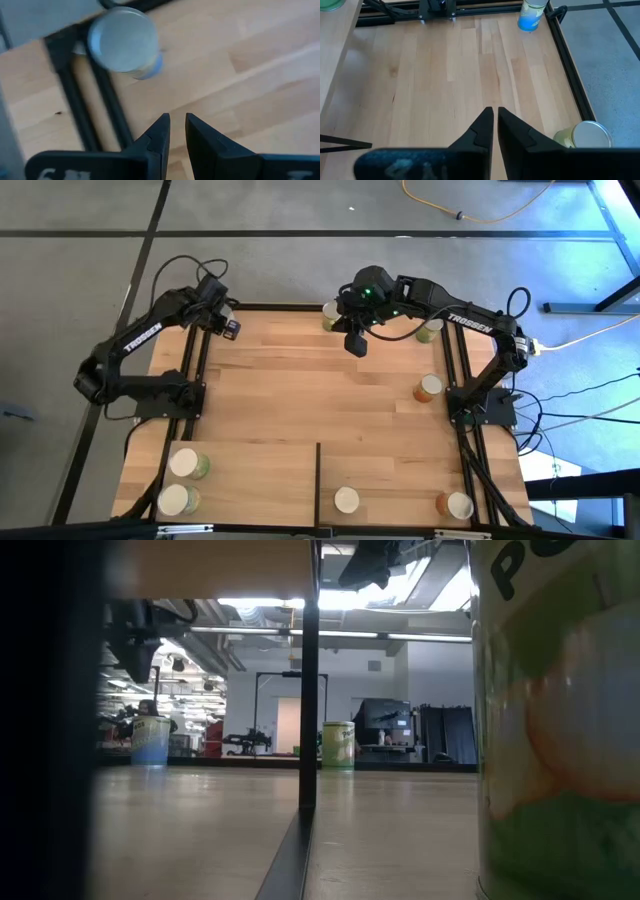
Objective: Pick and place cans onto a shelf
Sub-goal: Put the canned peaches on the shelf
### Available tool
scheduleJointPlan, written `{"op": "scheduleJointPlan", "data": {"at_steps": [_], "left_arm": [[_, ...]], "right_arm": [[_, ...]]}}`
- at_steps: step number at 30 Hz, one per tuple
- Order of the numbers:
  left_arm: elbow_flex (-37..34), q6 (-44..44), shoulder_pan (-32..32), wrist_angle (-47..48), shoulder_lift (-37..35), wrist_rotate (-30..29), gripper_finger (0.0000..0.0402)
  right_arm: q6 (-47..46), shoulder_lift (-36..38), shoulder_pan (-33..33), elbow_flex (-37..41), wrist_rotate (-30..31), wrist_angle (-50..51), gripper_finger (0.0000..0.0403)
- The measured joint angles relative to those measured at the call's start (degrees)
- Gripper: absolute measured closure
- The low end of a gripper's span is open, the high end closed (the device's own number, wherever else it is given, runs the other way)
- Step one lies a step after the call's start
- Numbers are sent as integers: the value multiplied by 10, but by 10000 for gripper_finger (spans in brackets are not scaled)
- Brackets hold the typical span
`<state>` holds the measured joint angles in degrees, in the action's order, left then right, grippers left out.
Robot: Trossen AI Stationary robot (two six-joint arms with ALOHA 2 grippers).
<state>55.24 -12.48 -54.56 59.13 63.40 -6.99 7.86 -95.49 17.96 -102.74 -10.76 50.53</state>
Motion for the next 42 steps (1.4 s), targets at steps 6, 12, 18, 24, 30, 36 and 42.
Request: {"op": "scheduleJointPlan", "data": {"at_steps": [6,12,18,24,30,36,42], "left_arm": [[0,-17,23,1,31,51,349],[0,0,82,9,29,89,349],[0,87,137,-4,17,151,349],[1,66,166,-13,17,155,349],[1,17,181,-21,17,101,349],[0,-65,157,-32,18,-6,349],[0,-111,122,-57,18,-95,349]], "right_arm": [[1,0,0,0,0,0,374],[0,0,0,0,-16,19,374],[15,0,-7,0,-79,95,374],[-26,-13,-3,-1,53,92,374],[-59,-50,20,-1,81,79,374],[-43,-62,36,0,58,80,374],[-10,-65,42,0,31,76,374]]}}
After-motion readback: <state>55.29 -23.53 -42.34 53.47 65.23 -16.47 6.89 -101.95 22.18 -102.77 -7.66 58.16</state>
